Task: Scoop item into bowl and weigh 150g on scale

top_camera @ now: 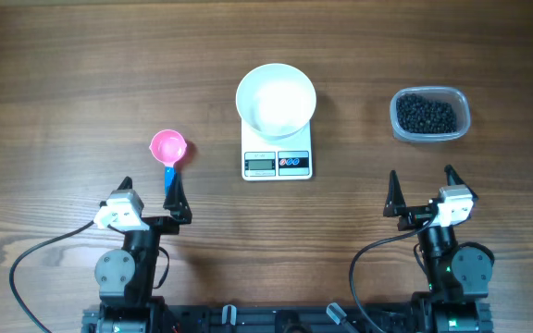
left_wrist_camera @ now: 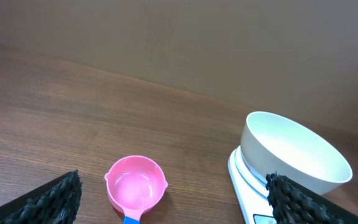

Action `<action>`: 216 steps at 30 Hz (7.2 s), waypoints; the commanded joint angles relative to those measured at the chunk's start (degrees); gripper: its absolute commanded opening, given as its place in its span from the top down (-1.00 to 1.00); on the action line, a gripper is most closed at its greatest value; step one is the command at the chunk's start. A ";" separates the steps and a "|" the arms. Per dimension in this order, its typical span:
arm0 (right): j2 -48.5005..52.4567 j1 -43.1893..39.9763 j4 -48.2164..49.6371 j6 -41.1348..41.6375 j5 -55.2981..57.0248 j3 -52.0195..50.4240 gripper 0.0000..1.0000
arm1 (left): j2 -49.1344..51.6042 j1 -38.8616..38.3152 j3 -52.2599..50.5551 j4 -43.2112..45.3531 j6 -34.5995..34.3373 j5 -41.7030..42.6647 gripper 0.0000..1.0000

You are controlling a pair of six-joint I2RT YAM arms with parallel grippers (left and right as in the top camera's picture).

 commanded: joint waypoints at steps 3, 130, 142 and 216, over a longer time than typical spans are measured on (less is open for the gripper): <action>-0.72 0.28 0.13 1.11 0.81 -0.09 -1.00 | -0.42 -0.11 -0.52 0.13 1.16 0.46 -1.00; -0.72 0.28 0.13 1.14 0.81 -0.09 -1.00 | -0.42 -0.11 -0.52 0.13 1.16 0.46 -1.00; -0.72 0.28 0.13 1.11 0.81 -0.09 -0.99 | -0.42 -0.11 -0.52 0.13 1.16 0.46 -1.00; -0.72 0.28 0.13 1.11 0.83 -0.09 -0.99 | 70.23 5.88 42.29 -34.69 -12.02 3.08 -1.00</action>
